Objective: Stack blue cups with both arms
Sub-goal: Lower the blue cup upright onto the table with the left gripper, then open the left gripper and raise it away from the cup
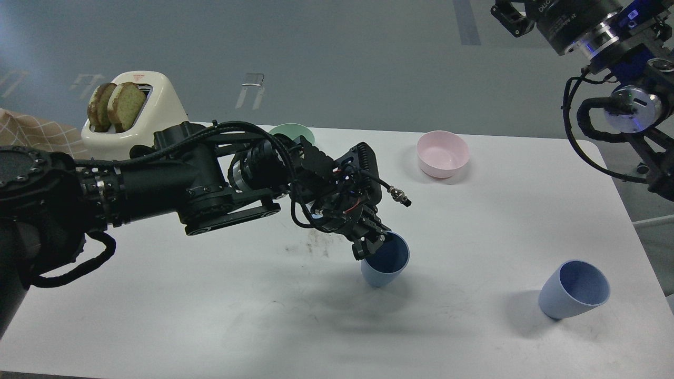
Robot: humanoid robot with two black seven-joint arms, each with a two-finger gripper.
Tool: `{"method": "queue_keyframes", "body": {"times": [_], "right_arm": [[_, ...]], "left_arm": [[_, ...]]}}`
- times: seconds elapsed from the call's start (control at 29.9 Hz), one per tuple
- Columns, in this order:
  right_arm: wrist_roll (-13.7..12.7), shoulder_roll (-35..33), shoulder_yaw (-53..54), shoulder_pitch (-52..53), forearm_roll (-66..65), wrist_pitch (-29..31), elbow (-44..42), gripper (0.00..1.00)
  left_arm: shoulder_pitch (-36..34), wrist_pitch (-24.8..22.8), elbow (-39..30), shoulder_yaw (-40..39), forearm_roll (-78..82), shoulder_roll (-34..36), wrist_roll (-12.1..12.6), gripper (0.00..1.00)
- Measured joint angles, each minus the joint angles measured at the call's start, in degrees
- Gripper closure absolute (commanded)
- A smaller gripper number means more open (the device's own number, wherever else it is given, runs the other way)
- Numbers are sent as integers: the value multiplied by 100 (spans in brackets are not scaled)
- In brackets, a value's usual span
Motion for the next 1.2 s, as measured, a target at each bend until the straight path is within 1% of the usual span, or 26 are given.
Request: {"method": "queue_keyframes", "body": {"times": [0.1, 0.13, 0.17, 0.2, 0.23, 0.3, 0.43, 0.5, 0.7, 0.87, 0.94, 1.04, 1.2], "right_arm": [[0, 0, -1, 0, 0, 0, 3, 0], [0, 0, -1, -4, 0, 0, 4, 0], [0, 0, -2, -7, 1, 0, 5, 0], [0, 0, -2, -8, 2, 0, 8, 0], [0, 0, -3, -8, 3, 0, 10, 0], [0, -4, -3, -8, 4, 0, 12, 0], [0, -13, -3, -9, 5, 0, 13, 0], [0, -40, -3, -9, 5, 1, 17, 0], [0, -257, -3, -27, 6, 4, 124, 0], [0, -558, -24, -132, -9, 8, 317, 0], [0, -696, -166, -146, -38, 8, 395, 0], [0, -1020, -657, -80, -158, 14, 580, 0], [0, -1634, -1095, 13, -713, 15, 1081, 0]], "left_arm": [[0, 0, 0, 0, -14, 8, 0, 53], [0, 0, 0, 0, -19, 11, 0, 41], [0, 0, 0, 0, -23, 16, 0, 34], [0, 0, 0, 0, -27, 24, 0, 23], [0, 0, -2, 0, -30, 32, 0, 16], [0, 0, -22, -12, -46, 68, 0, 11], [-61, 0, -91, -83, -81, 165, 0, 6], [-130, 0, -172, -155, -167, 324, -1, 5], [-593, 0, -469, -599, -1028, 1127, 0, 3], [-740, 0, -465, -1195, -2483, 2016, 0, 3], [-739, 0, -383, -1408, -3065, 2313, 2, 2], [-670, 0, -62, -1611, -3974, 2666, 2, 2], [-253, 77, 472, -1690, -5439, 2881, 3, 2]]}}
